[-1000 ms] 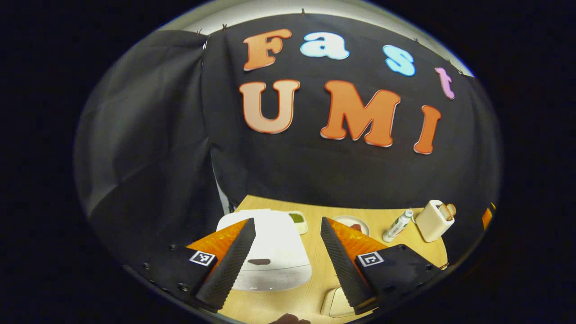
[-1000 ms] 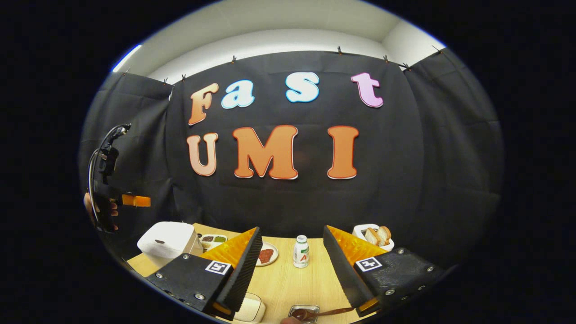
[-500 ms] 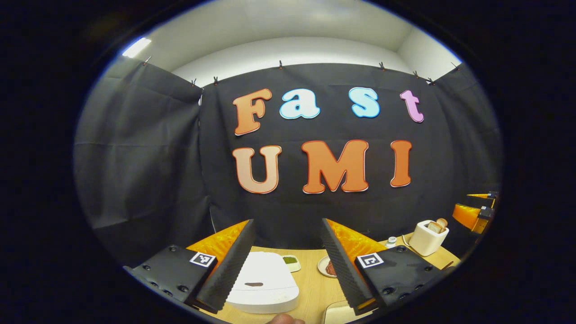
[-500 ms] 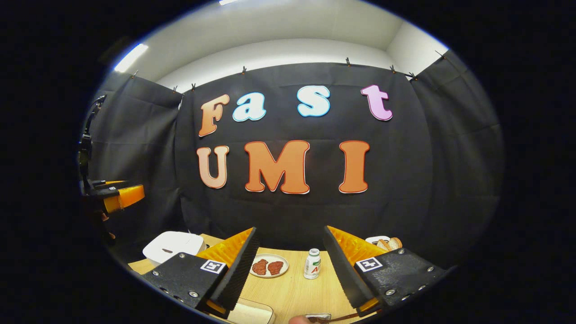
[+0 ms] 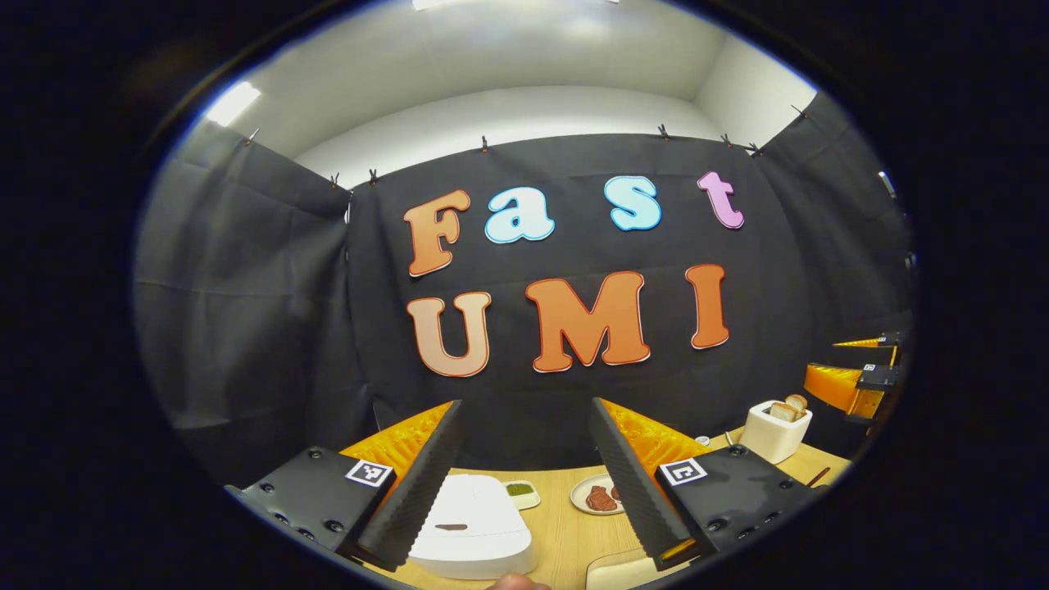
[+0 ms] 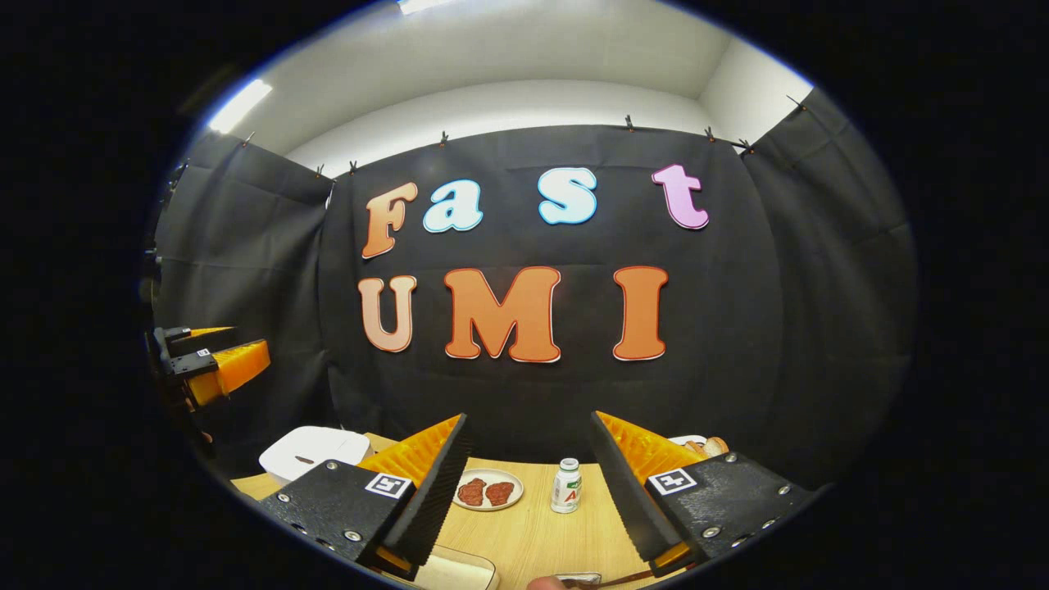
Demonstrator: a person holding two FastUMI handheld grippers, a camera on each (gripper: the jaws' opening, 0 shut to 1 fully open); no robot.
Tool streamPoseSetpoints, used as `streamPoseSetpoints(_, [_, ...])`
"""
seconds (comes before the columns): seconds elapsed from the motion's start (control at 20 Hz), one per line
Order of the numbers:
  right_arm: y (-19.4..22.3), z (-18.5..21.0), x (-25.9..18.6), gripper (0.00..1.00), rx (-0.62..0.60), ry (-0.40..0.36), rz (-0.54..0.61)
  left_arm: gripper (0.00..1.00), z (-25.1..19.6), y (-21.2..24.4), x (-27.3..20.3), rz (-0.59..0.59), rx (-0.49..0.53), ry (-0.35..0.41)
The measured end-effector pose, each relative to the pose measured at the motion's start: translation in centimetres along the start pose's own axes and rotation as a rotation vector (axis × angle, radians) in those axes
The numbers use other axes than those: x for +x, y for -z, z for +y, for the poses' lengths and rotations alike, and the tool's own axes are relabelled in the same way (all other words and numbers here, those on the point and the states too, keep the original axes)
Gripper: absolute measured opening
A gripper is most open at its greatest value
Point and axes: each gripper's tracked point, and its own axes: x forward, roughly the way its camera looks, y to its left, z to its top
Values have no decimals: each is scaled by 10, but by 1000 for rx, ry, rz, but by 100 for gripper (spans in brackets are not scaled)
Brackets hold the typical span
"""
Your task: Close the left gripper, press the button to open the rice cooker; take a wooden spoon from the chopstick holder with the right hand, scoop a spoonful of rice and pour it into the rice cooker, then put the wooden spoon back into the chopstick holder.
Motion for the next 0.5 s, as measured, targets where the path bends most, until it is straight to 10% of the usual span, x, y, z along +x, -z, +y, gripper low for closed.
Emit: streamPoseSetpoints(0.5, [-3, -3, 2, 90, -17, 4, -7, 100, 7, -12, -6, -66, 12, -11])
